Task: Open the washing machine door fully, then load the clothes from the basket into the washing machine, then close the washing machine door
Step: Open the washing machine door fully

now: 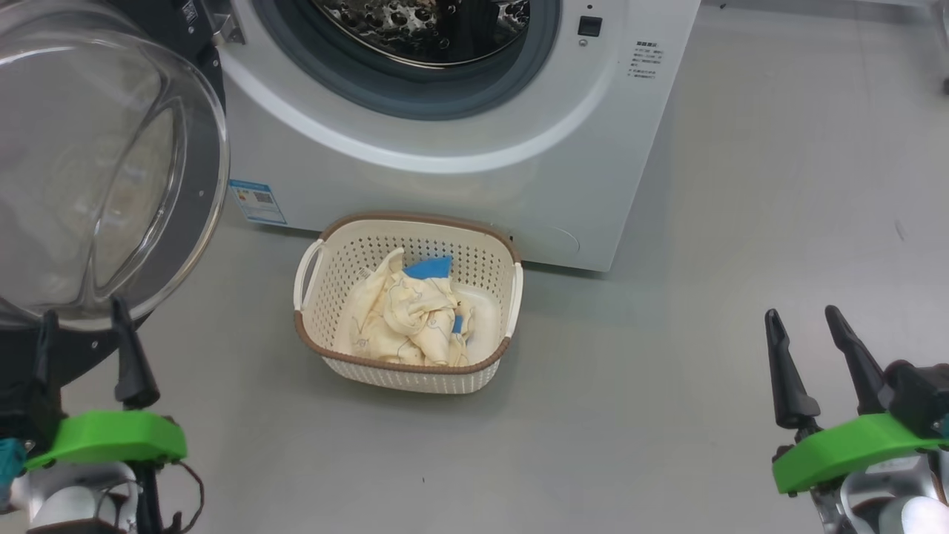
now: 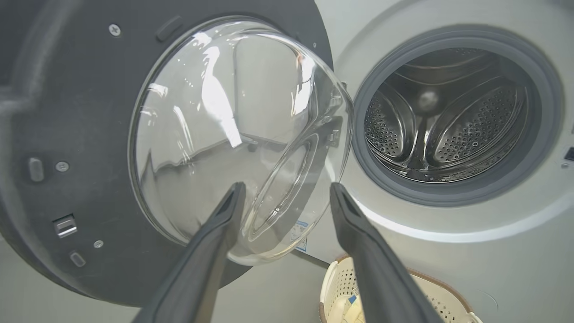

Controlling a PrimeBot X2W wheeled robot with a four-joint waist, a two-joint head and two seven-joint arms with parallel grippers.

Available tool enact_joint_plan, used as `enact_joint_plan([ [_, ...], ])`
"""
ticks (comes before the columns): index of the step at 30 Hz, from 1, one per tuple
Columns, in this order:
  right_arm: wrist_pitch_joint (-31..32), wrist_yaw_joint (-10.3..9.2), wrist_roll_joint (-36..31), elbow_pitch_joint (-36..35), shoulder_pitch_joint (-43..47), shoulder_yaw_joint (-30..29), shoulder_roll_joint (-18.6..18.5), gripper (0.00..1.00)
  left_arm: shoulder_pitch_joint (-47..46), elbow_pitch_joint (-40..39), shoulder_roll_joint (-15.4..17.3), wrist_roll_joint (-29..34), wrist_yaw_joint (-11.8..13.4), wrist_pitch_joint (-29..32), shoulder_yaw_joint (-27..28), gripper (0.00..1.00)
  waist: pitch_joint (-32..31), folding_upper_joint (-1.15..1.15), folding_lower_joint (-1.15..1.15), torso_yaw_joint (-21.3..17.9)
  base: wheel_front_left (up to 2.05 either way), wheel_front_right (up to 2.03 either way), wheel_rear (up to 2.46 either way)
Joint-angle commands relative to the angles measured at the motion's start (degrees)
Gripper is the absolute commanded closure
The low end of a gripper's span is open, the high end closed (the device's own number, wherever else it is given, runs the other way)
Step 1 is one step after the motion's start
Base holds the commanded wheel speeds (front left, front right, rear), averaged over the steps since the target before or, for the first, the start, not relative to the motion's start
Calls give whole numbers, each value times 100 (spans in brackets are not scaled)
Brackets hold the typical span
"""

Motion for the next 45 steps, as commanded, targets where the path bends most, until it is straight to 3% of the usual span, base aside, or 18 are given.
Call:
enact_joint_plan([
  [1, 27, 20, -50, -236, -121, 147, -52, 0, -125, -243, 140, 85, 122, -43, 164, 0, 1, 0, 0, -45, 0, 0, 0],
  [8, 9, 20, -81, -281, -111, 219, -52, 0, -89, -409, -26, 220, 15, 72, -296, 0, 23, 0, 0, -232, 0, 0, 0],
  [24, -19, 20, -320, -368, -110, 424, -52, 0, -253, 131, -314, 321, -399, 198, -1089, 0, 47, 0, 0, -838, 0, 0, 0],
  [45, -21, 20, -328, -449, -82, 425, -52, 0, -357, 292, -333, 366, -392, 99, -1234, 0, 113, 0, 0, -931, 0, 0, 0],
])
